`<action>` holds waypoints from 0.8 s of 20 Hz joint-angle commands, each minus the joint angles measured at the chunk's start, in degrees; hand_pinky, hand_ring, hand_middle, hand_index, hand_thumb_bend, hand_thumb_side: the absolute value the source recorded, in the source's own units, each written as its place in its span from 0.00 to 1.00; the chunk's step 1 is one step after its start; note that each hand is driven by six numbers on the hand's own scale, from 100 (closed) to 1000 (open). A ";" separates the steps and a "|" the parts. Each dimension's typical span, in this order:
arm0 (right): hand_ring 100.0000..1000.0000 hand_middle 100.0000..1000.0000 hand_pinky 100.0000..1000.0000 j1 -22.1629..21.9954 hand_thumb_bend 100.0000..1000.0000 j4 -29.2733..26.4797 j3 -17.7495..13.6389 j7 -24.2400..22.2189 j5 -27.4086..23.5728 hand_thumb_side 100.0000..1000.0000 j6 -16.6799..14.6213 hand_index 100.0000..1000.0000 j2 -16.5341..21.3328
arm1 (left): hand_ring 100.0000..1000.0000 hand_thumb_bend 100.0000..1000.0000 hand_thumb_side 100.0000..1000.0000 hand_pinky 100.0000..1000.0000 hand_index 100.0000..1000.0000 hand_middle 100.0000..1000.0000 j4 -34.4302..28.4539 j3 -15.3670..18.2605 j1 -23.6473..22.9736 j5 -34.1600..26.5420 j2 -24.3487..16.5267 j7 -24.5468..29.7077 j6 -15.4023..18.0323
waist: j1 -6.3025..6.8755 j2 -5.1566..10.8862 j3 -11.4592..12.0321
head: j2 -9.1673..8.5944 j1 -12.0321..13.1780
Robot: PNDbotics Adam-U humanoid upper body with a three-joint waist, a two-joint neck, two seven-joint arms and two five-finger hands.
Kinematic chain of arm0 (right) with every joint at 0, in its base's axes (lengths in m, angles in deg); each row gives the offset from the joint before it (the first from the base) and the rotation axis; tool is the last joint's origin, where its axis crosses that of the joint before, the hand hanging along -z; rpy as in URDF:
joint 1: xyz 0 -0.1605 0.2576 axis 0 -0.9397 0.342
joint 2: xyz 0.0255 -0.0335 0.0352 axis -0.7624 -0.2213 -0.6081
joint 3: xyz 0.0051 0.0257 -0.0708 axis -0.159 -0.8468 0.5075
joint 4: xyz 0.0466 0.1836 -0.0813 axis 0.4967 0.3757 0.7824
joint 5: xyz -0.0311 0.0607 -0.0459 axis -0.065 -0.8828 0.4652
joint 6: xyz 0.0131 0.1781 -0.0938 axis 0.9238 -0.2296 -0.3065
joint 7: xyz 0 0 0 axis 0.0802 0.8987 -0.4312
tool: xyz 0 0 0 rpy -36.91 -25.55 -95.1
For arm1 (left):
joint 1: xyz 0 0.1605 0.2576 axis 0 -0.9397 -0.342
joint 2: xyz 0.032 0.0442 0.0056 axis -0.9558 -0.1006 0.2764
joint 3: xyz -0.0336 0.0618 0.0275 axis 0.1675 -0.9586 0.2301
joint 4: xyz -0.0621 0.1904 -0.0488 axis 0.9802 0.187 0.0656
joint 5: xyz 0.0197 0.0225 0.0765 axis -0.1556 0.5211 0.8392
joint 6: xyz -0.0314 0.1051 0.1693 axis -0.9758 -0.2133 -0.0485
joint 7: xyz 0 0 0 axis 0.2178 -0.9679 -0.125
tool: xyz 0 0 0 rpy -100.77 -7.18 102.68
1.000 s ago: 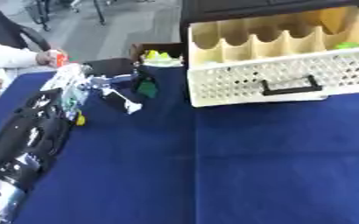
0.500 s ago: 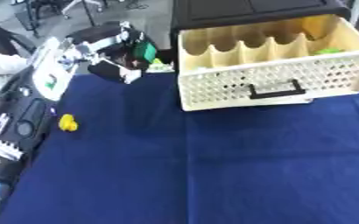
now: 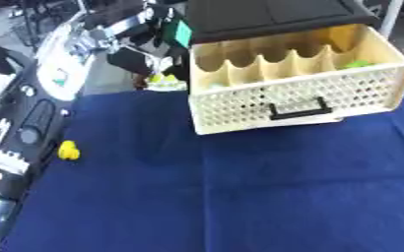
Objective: Pick up objects from table and place into drawer.
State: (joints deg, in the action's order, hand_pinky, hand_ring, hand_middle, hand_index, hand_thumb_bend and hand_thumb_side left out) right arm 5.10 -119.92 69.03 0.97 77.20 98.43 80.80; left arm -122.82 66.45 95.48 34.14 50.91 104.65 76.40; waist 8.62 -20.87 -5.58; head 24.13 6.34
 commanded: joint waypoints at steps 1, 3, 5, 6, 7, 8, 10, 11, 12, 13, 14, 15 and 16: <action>0.22 0.18 0.84 1.37 0.00 -0.93 0.15 -0.61 -0.53 0.66 -0.06 0.60 0.48 | 0.06 0.00 0.20 0.00 0.58 0.20 0.52 1.34 2.35 2.00 -0.49 -3.35 0.55 | -0.03 0.82 -0.37 | -1.30 0.74; 0.22 0.18 0.84 1.66 0.00 -0.93 0.30 -0.92 -0.67 0.66 -0.11 0.60 0.40 | 0.06 0.00 0.20 0.00 0.58 0.21 1.26 1.52 2.90 3.69 -0.03 -5.71 1.35 | 0.38 0.39 -0.84 | -1.63 1.09; 0.22 0.18 0.84 1.99 0.00 -0.93 0.49 -1.20 -0.77 0.66 -0.20 0.60 0.41 | 0.07 0.00 0.20 0.00 0.58 0.21 1.92 1.63 3.23 5.98 0.33 -8.58 2.25 | 0.75 -0.02 -1.31 | -2.05 1.32; 0.22 0.18 0.84 2.20 0.00 -0.93 0.63 -1.39 -0.81 0.66 -0.23 0.60 0.37 | 0.07 0.00 0.20 0.00 0.58 0.21 2.34 1.74 3.34 7.33 0.53 -10.09 2.65 | 0.98 -0.26 -1.63 | -2.29 1.45; 0.22 0.18 0.84 2.37 0.00 -0.93 0.75 -1.58 -0.85 0.66 -0.26 0.60 0.31 | 0.07 0.00 0.20 0.00 0.58 0.21 2.79 1.84 3.44 8.81 0.69 -11.61 2.99 | 1.17 -0.46 -1.91 | -2.49 1.55; 0.22 0.18 0.84 2.52 0.00 -0.93 0.84 -1.74 -0.89 0.66 -0.29 0.60 0.25 | 0.07 0.00 0.20 0.00 0.58 0.21 3.17 1.94 3.54 10.42 0.81 -13.21 3.30 | 1.38 -0.69 -2.18 | -2.72 1.61; 0.22 0.18 0.84 2.68 0.00 -0.93 0.93 -1.98 -0.95 0.66 -0.32 0.60 0.20 | 0.07 0.00 0.19 0.00 0.58 0.22 4.10 2.00 3.67 13.69 1.11 -16.26 3.96 | 1.72 -1.06 -2.55 | -2.99 1.69; 0.22 0.18 0.84 2.69 0.00 -0.93 0.94 -2.07 -0.97 0.66 -0.29 0.60 0.21 | 0.07 0.00 0.19 0.00 0.58 0.21 4.55 2.01 3.77 15.24 1.24 -17.69 4.29 | 1.84 -1.21 -2.65 | -3.05 1.71; 0.22 0.18 0.85 2.66 0.00 -0.93 0.94 -2.13 -0.99 0.66 -0.25 0.60 0.22 | 0.07 0.00 0.19 0.00 0.59 0.21 4.89 2.00 3.90 16.67 1.33 -18.99 4.52 | 1.93 -1.32 -2.69 | -3.05 1.70; 0.22 0.18 0.85 2.64 0.00 -0.93 0.94 -2.16 -1.01 0.66 -0.21 0.60 0.23 | 0.08 0.00 0.18 0.00 0.59 0.22 5.25 1.92 3.99 17.98 1.45 -20.09 4.78 | 1.98 -1.40 -2.69 | -3.01 1.69; 0.21 0.17 0.85 2.60 0.00 -0.93 0.92 -2.18 -1.04 0.66 -0.16 0.60 0.23 | 0.08 0.00 0.18 0.00 0.59 0.22 5.59 1.79 4.05 18.99 1.61 -20.86 5.13 | 2.01 -1.47 -2.66 | -2.93 1.66; 0.21 0.17 0.85 2.55 0.00 -0.93 0.90 -2.17 -1.05 0.66 -0.11 0.60 0.22 | 0.08 0.00 0.18 0.00 0.59 0.22 5.77 1.69 4.09 19.75 1.73 -21.49 5.44 | 2.02 -1.50 -2.62 | -2.85 1.63; 0.21 0.17 0.85 2.43 0.00 -0.93 0.83 -2.08 -1.06 0.66 -0.02 0.60 0.24 | 0.10 0.00 0.16 0.04 0.62 0.26 5.86 1.36 4.10 20.48 1.80 -21.71 5.89 | 2.01 -1.48 -2.49 | -2.62 1.58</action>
State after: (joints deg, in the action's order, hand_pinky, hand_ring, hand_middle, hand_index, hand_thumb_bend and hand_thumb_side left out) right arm 6.59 -119.92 70.06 -0.96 76.59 98.37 80.69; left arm -117.51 68.37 98.90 52.78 52.62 83.81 81.98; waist 11.05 -23.31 -7.93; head 22.01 7.87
